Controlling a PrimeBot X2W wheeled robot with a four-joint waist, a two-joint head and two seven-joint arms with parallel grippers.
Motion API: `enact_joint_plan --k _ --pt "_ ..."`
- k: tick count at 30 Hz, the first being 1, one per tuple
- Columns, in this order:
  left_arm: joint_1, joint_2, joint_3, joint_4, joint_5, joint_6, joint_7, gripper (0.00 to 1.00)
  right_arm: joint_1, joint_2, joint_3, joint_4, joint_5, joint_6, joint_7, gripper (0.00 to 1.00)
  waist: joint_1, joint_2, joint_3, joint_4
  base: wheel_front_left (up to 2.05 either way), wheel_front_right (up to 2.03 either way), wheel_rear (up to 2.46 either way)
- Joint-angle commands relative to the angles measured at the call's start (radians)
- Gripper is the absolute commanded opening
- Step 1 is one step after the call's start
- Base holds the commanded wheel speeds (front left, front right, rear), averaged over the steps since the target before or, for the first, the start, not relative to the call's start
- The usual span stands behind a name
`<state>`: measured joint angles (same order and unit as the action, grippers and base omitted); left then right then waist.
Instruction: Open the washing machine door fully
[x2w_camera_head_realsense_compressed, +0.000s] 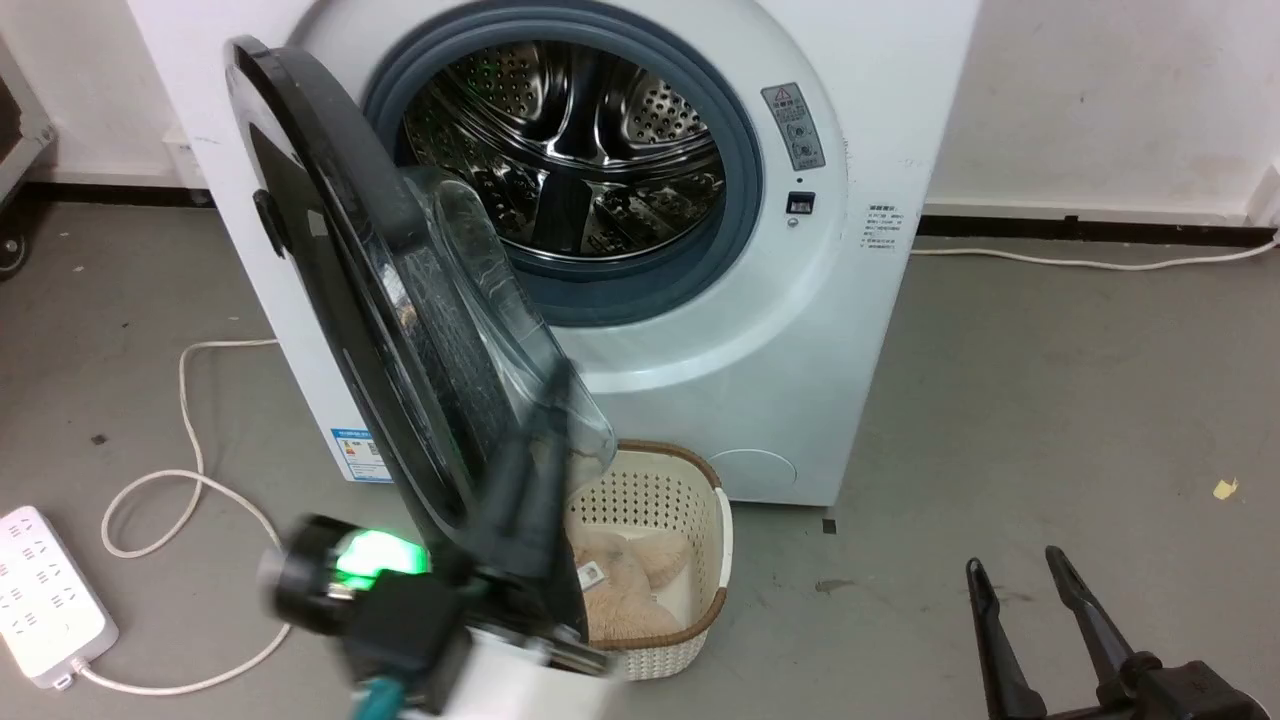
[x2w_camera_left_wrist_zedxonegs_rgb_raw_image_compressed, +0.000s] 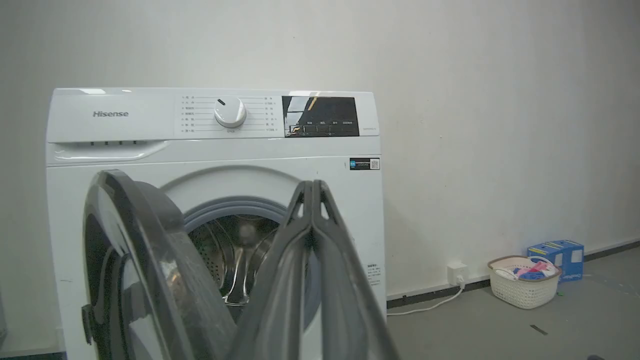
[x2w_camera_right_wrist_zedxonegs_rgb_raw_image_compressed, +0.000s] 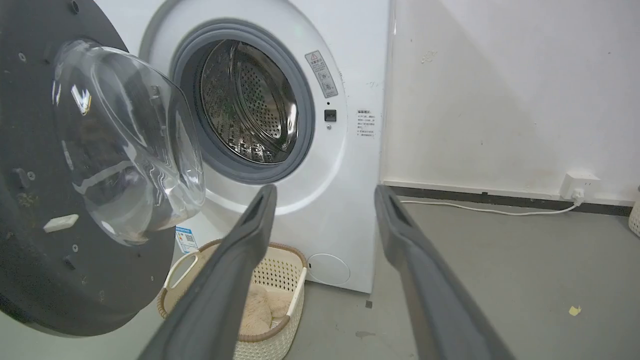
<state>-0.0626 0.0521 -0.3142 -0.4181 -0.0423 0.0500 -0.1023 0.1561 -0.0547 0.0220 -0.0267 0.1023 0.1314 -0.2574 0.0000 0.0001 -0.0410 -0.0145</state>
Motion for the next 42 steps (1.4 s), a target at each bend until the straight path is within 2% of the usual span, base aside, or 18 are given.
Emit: enact_joint_plan --k 1,5,10,13,17,21,30,35,36,37,40,41,42 --pt "0.011 0.001 -0.034 0.025 -0.022 0.003 0.015 0.00 -0.015 0.004 -0.001 0.004 -0.002 -0.001 -0.004 1.00 0.0000 -0.0001 0.006 -0.003 0.00 0.00 0.00" --pt "0.048 -0.001 -0.115 0.119 -0.122 0.045 0.049 0.00 -0.017 0.004 0.004 0.009 -0.001 -0.001 -0.004 1.00 0.0000 -0.0001 0.014 -0.010 0.00 0.00 0.00" --pt "0.061 -0.001 -0.182 0.274 -0.140 0.066 0.078 0.00 -0.015 0.004 0.008 0.013 0.002 -0.001 -0.004 1.00 0.0000 -0.0001 0.022 -0.011 0.00 0.00 0.00" --pt "0.067 -0.002 -0.188 0.350 -0.155 0.083 0.078 0.00 -0.014 0.004 0.009 0.015 0.001 -0.001 -0.004 1.00 0.0000 -0.0001 0.024 -0.006 0.00 0.00 0.00" --pt "0.056 -0.002 -0.165 0.411 -0.174 0.106 0.047 0.00 -0.011 0.004 0.009 0.015 0.005 -0.001 -0.004 1.00 0.0000 -0.0001 0.025 0.016 0.00 0.00 0.00" --pt "0.041 0.007 -0.146 0.453 -0.196 0.100 0.046 0.00 -0.007 0.004 0.018 0.017 0.003 -0.001 -0.004 1.00 0.0000 -0.0001 0.020 0.057 0.00 0.00 0.00" --pt "0.051 0.043 -0.093 0.485 -0.241 0.103 0.057 0.00 -0.006 0.005 0.026 0.013 0.007 -0.001 -0.004 1.00 0.0000 -0.0001 0.015 0.197 0.00 0.00 0.00" --pt "0.054 0.074 -0.049 0.471 -0.253 0.121 0.060 0.00 -0.007 0.005 0.029 0.013 0.008 -0.001 -0.004 1.00 0.0000 -0.0001 0.031 0.265 0.00 0.00 0.00" --pt "0.053 0.096 -0.019 0.457 -0.260 0.131 0.065 0.00 -0.011 0.005 0.030 0.012 0.006 -0.001 -0.004 1.00 0.0000 -0.0001 0.048 0.294 0.00 0.00 0.00" --pt "0.053 0.096 -0.019 0.457 -0.260 0.131 0.065 0.00 -0.011 0.005 0.030 0.012 0.006 -0.001 -0.004 1.00 0.0000 -0.0001 0.048 0.294 0.00 0.00 0.00" --pt "0.042 0.132 0.045 0.437 -0.284 0.146 0.072 0.00 -0.025 0.005 0.032 0.008 -0.002 -0.001 -0.004 1.00 0.0000 -0.0001 0.083 0.328 0.00 0.00 0.00" --pt "0.025 0.159 0.091 0.429 -0.302 0.152 0.078 0.00 -0.035 0.005 0.032 0.007 -0.009 -0.001 -0.004 1.00 0.0000 -0.0001 0.107 0.346 0.00 0.00 0.00" --pt "0.025 0.159 0.091 0.429 -0.302 0.152 0.078 0.00 -0.035 0.005 0.032 0.007 -0.009 -0.001 -0.004 1.00 0.0000 -0.0001 0.107 0.346 0.00 0.00 0.00"
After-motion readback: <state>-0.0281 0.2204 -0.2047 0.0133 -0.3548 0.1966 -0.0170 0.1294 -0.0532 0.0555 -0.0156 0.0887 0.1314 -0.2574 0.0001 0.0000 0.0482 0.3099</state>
